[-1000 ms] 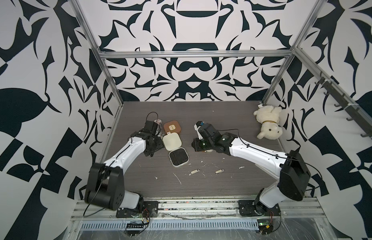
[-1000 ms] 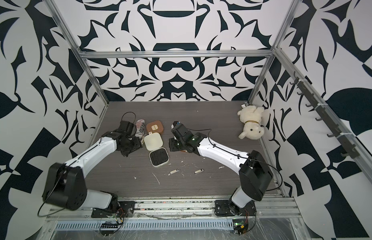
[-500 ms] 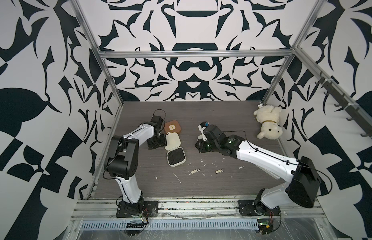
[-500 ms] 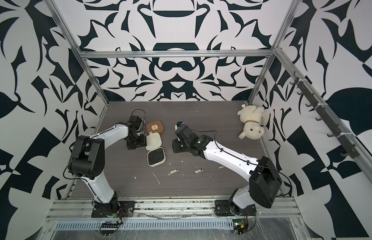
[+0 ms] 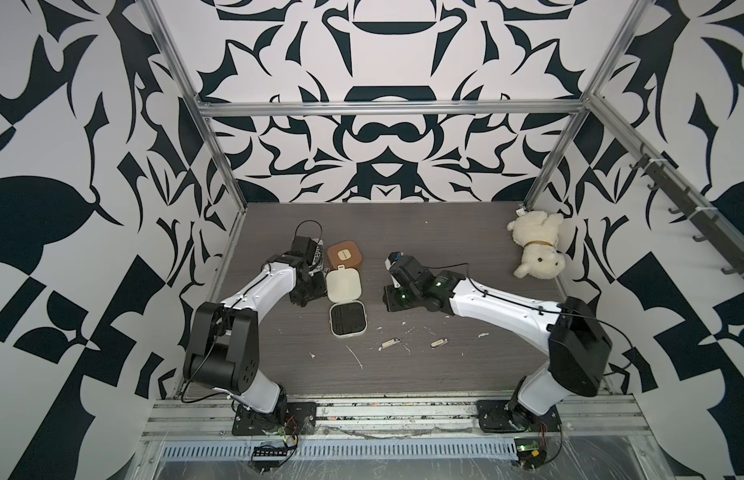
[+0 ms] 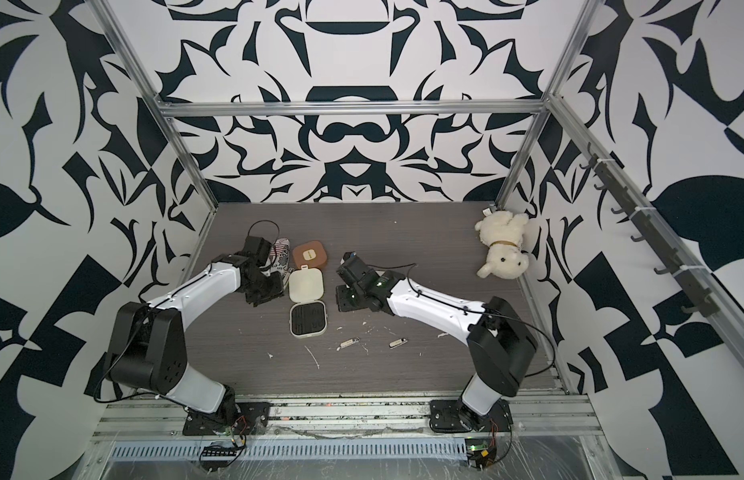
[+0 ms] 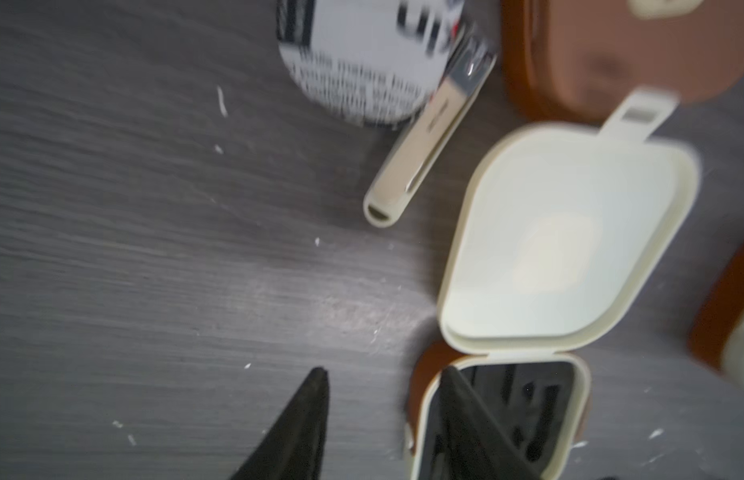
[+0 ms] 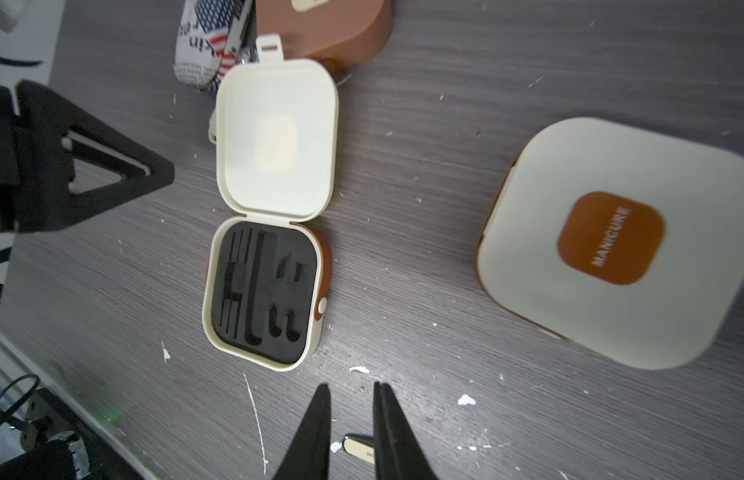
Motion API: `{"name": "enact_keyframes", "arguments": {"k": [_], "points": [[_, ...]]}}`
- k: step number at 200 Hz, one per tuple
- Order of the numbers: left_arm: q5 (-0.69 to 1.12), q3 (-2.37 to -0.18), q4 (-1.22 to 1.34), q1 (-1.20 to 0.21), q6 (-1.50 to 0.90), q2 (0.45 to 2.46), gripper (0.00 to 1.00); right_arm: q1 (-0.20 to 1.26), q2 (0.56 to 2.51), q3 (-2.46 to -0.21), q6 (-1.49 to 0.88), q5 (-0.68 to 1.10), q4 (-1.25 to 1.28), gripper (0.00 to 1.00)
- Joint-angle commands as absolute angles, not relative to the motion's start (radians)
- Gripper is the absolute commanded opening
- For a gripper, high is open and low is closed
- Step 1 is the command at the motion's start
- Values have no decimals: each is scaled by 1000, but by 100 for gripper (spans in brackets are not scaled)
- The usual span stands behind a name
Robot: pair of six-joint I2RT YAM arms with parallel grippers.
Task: Organize nail clipper sets
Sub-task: Adjust the storage box at the center of the board.
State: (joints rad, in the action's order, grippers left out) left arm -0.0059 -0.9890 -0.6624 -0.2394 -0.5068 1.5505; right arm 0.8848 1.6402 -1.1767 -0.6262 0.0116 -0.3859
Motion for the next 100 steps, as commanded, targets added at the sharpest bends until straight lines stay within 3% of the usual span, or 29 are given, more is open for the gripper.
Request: {"name": "enact_keyframes", "arguments": {"k": [1,44,100], "points": [[12,-868,-680,-254,-617,1498,41,923,1669,-1242,-633,-2,-383,22],[3,-702,-618,-345,-748,1410,39,928,1666,-1231,-635,-13,-383,21],[23,-731,-528,-493,-808,1498,39,928,1608,-1182,-642,-31,-382,22]]}}
